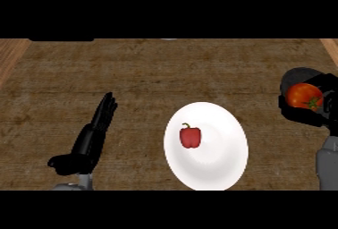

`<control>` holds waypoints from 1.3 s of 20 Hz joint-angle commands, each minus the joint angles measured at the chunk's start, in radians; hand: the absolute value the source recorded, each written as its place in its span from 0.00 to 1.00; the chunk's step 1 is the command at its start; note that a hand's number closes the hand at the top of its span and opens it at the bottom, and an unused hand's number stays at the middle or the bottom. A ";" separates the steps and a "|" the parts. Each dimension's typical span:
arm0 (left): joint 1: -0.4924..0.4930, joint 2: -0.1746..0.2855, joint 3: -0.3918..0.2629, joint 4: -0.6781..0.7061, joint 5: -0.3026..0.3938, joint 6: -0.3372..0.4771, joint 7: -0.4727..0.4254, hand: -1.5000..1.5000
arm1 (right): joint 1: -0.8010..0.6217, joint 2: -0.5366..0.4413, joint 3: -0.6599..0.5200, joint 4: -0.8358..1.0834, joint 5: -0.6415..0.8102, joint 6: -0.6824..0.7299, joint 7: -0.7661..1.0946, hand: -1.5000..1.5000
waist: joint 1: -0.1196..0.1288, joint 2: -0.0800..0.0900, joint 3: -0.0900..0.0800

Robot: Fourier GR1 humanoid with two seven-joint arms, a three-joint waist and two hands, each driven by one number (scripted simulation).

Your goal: Pick the tomato from the plate and place it in the pan

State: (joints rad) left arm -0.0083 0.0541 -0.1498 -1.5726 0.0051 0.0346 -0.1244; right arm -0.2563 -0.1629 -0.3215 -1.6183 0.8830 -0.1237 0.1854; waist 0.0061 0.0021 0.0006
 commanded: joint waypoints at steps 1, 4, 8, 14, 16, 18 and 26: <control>-0.037 -0.006 0.002 -0.019 -0.002 0.008 0.044 0.50 | -0.053 -0.108 -0.092 0.197 0.032 -0.140 -0.128 1.00 | 0.007 0.004 0.001; -0.011 -0.021 -0.014 0.012 -0.016 0.012 0.008 0.50 | -0.140 -0.171 -0.172 0.403 0.002 -0.258 -0.218 1.00 | 0.018 0.007 0.002; -0.026 -0.046 -0.038 0.020 -0.045 0.033 0.009 0.50 | -0.257 -0.203 -0.236 0.615 -0.103 -0.361 -0.326 1.00 | 0.013 0.005 0.001; -0.024 -0.029 -0.027 0.042 -0.022 -0.009 -0.013 0.50 | -0.383 -0.380 -0.331 0.991 -0.202 -0.392 -0.579 1.00 | 0.032 0.013 0.003; -0.078 -0.008 0.023 0.075 0.001 -0.024 -0.023 0.50 | -0.451 -0.390 -0.332 1.099 -0.197 -0.423 -0.586 1.00 | 0.033 0.014 0.002; -0.036 -0.009 -0.012 0.028 -0.010 -0.028 -0.003 0.50 | -0.407 -0.444 -0.323 1.153 -0.175 -0.277 -0.486 1.00 | 0.049 0.018 0.003; -0.074 -0.029 -0.012 0.029 -0.009 -0.017 0.010 0.50 | -0.494 -0.433 -0.249 1.349 -0.123 -0.051 -0.480 0.00 | 0.063 0.027 0.006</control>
State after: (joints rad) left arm -0.0681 0.0339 -0.1667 -1.5566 -0.0026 0.0102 -0.1105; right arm -0.7155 -0.5883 -0.5677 -0.3573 0.7715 -0.2539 -0.2562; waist 0.0726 0.0260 0.0051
